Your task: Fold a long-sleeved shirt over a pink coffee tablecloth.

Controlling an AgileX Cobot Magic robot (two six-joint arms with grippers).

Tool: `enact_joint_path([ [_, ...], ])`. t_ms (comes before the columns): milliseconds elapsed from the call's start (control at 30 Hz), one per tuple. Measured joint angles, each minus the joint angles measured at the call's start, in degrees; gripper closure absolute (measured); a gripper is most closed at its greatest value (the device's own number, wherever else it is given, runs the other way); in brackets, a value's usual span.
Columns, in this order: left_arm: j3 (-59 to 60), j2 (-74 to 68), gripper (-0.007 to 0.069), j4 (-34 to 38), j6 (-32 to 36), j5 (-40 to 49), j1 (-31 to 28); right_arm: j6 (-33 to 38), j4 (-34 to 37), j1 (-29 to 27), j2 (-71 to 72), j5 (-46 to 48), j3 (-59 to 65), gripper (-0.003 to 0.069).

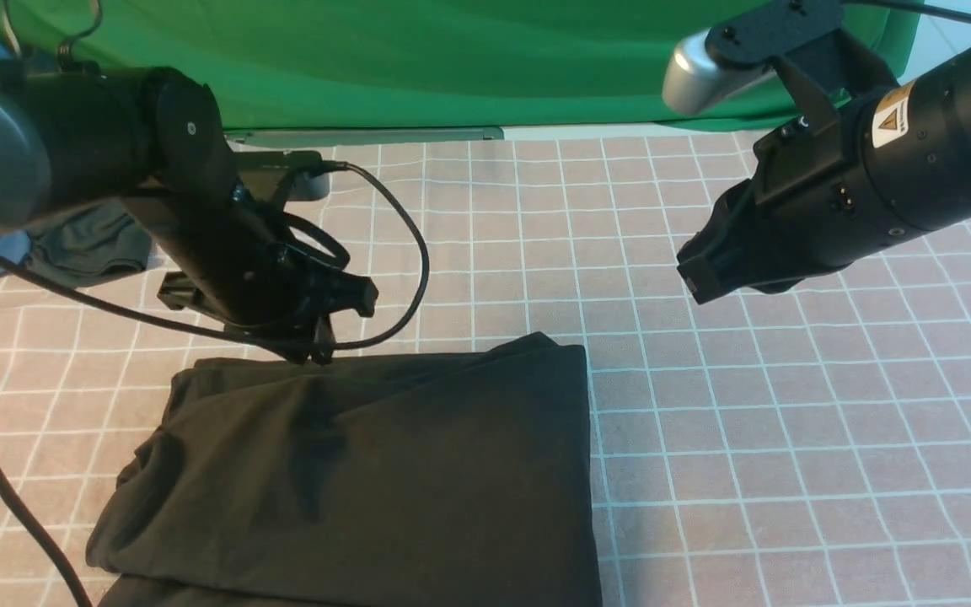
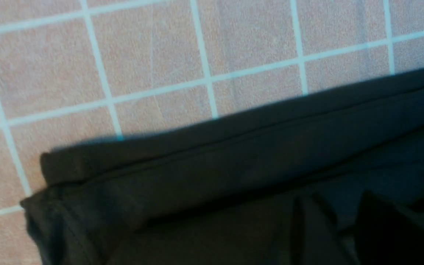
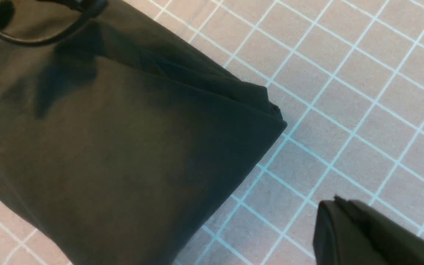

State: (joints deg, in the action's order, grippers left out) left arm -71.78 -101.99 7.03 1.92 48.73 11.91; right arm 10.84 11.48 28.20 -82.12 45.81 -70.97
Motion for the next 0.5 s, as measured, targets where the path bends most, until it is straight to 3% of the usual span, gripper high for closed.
enact_joint_path([
  [133,0.0,-1.2,0.0195,-2.6,0.14,-0.18,0.0,0.0,0.58,0.0,0.0,0.0,0.0,0.0624],
  [267,0.0,-3.73,0.0085,-2.87,0.55,-0.18,0.0,0.0,0.65,0.0,0.0,0.0,0.0,0.0624],
  [367,0.0,-5.22,0.0117,-3.0,0.97,0.48,0.0,0.0,0.7,0.0,0.0,0.0,0.0,0.0624],
  [467,0.0,-6.01,0.0312,-2.71,2.56,2.41,0.0,0.0,0.75,0.0,0.0,-0.13,0.0,0.0624],
  [500,0.0,-6.0,0.0328,-2.62,2.79,2.52,0.0,0.0,0.75,0.0,0.0,-0.12,0.0,0.0624],
])
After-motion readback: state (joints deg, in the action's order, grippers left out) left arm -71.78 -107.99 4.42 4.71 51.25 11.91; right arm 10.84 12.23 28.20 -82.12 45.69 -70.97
